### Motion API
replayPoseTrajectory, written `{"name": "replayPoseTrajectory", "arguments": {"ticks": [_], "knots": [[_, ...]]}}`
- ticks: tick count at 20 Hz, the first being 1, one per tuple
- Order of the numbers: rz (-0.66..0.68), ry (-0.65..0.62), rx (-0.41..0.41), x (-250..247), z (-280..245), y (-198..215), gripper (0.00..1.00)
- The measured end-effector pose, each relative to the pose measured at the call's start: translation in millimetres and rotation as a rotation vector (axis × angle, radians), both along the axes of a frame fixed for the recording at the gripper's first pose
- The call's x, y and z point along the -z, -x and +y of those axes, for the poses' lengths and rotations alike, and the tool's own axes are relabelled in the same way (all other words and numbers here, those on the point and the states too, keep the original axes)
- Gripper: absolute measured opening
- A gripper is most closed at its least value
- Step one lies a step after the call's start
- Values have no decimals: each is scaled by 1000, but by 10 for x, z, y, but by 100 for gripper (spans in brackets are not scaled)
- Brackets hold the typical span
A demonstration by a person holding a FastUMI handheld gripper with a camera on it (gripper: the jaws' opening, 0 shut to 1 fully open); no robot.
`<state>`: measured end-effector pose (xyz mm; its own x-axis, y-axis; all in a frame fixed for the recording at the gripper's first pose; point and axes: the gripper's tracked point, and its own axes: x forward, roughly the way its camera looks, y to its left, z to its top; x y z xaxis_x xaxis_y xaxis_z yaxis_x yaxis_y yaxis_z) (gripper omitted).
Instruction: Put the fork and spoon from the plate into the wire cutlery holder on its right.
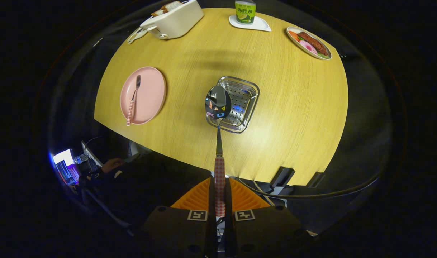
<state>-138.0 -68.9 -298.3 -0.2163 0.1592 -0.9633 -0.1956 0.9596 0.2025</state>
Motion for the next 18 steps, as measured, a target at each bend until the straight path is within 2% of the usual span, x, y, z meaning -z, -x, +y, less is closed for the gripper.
{"name": "replayPoseTrajectory", "arguments": {"ticks": [4,11,18], "knots": [[107,56,-61,160,-132,-69,13],[228,91,-90,354,-65,-249,13],[230,85,-44,494,30,-437,16]]}}
